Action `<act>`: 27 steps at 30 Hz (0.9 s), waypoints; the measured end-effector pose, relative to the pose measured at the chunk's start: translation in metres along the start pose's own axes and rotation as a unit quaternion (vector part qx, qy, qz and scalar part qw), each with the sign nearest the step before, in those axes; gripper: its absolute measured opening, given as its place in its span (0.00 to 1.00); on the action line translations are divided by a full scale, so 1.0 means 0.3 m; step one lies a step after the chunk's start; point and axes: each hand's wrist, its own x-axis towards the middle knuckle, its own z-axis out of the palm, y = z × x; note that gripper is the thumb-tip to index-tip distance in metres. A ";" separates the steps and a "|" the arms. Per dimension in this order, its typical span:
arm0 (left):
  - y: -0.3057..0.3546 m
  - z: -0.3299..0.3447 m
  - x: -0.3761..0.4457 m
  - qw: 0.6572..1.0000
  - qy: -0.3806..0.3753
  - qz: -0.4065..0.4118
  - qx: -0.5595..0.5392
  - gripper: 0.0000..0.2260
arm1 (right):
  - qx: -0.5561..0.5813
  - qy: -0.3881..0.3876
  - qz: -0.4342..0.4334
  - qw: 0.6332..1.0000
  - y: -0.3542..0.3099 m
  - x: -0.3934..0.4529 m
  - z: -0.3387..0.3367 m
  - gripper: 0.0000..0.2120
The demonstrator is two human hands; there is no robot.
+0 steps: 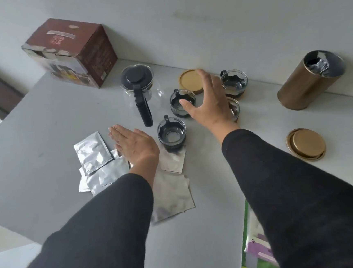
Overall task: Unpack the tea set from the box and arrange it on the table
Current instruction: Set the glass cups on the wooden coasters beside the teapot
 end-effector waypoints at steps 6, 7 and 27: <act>-0.048 0.047 0.151 0.992 -0.066 0.090 0.053 0.26 | -0.028 -0.046 0.078 0.996 -0.036 0.038 0.148 0.39; -0.060 0.057 0.164 0.990 -0.074 0.100 0.061 0.26 | -0.032 -0.052 0.093 0.994 -0.037 0.047 0.165 0.40; -0.087 0.080 0.171 0.977 -0.101 0.129 0.139 0.28 | -0.041 0.051 0.124 0.990 -0.100 0.008 0.067 0.37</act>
